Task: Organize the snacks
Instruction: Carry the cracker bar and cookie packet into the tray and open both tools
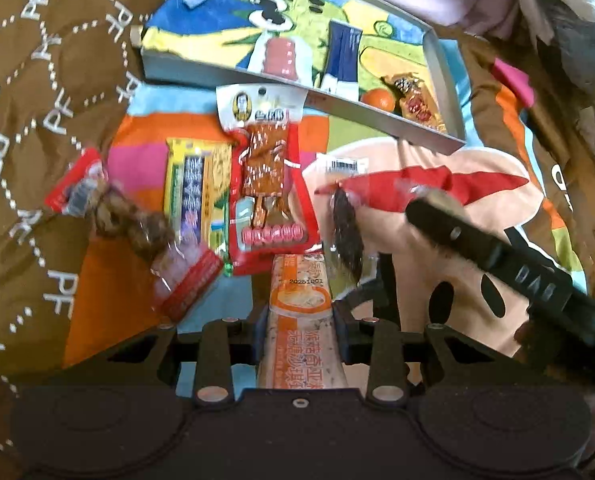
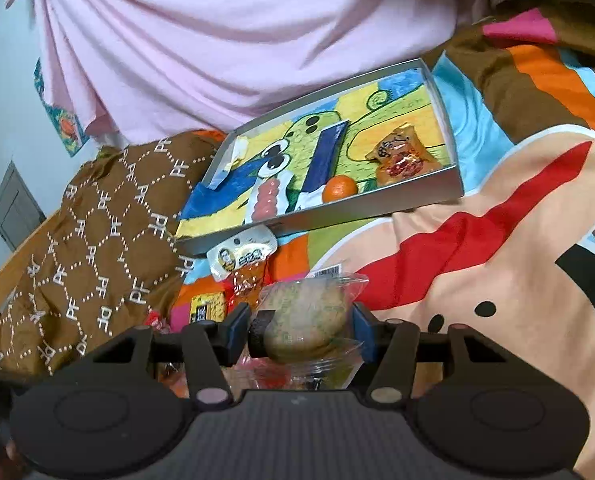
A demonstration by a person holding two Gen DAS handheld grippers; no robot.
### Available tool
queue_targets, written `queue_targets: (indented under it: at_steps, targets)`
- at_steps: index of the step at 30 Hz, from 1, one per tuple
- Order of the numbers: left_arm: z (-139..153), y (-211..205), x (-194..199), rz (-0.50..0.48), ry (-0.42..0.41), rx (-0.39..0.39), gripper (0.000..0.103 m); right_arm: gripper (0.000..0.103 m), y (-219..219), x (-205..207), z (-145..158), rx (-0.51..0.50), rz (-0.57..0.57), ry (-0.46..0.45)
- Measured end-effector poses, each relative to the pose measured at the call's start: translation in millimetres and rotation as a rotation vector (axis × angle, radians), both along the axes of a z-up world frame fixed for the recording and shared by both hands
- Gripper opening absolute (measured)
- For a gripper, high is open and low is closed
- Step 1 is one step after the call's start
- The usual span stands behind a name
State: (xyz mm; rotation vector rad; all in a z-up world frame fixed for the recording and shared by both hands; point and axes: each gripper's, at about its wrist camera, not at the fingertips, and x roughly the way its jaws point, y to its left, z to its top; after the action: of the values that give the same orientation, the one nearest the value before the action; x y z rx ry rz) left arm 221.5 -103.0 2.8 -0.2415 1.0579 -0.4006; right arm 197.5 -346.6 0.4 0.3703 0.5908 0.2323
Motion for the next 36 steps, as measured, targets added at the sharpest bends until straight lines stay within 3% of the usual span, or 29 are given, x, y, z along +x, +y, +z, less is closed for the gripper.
queue_targets:
  at_steps: [4, 9, 13, 18, 23, 25, 28, 31, 36]
  targets:
    - [6.8, 1.7, 3.3, 0.02, -0.034, -0.034, 0.035, 0.058, -3.6, 1.6, 2.6, 0.0, -0.02, -0.018]
    - [38.5, -2.4, 11.7, 0.085, -0.169, -0.083, 0.035, 0.058, -3.9, -4.2, 10.8, -0.013, -0.053, -0.104]
    - [65.0, -23.0, 25.7, 0.109, -0.308, -0.065, 0.035, 0.059, -4.5, -8.0, 17.0, -0.049, -0.092, -0.205]
    - [82.7, -49.5, 56.8, 0.148, -0.404, -0.042, 0.035, 0.059, 0.8, 7.9, 25.2, -0.117, -0.134, -0.366]
    - [87.6, -72.1, 90.6, 0.171, -0.481, -0.014, 0.035, 0.059, -1.6, 29.9, 21.1, -0.187, -0.157, -0.45]
    - [87.0, -78.1, 102.7, 0.176, -0.509, -0.001, 0.035, 0.059, -4.5, 42.4, 18.4, -0.219, -0.185, -0.458]
    - [82.7, -85.0, 122.2, 0.2, -0.54, 0.016, 0.035, 0.059, -14.7, 60.7, 13.9, -0.19, -0.223, -0.442]
    - [74.6, -89.2, 141.2, 0.228, -0.541, 0.032, 0.035, 0.06, -24.8, 70.5, 4.1, -0.147, -0.251, -0.419]
    - [57.5, -92.3, 167.3, 0.257, -0.534, 0.041, 0.035, 0.06, -30.8, 89.9, -12.2, -0.161, -0.286, -0.384]
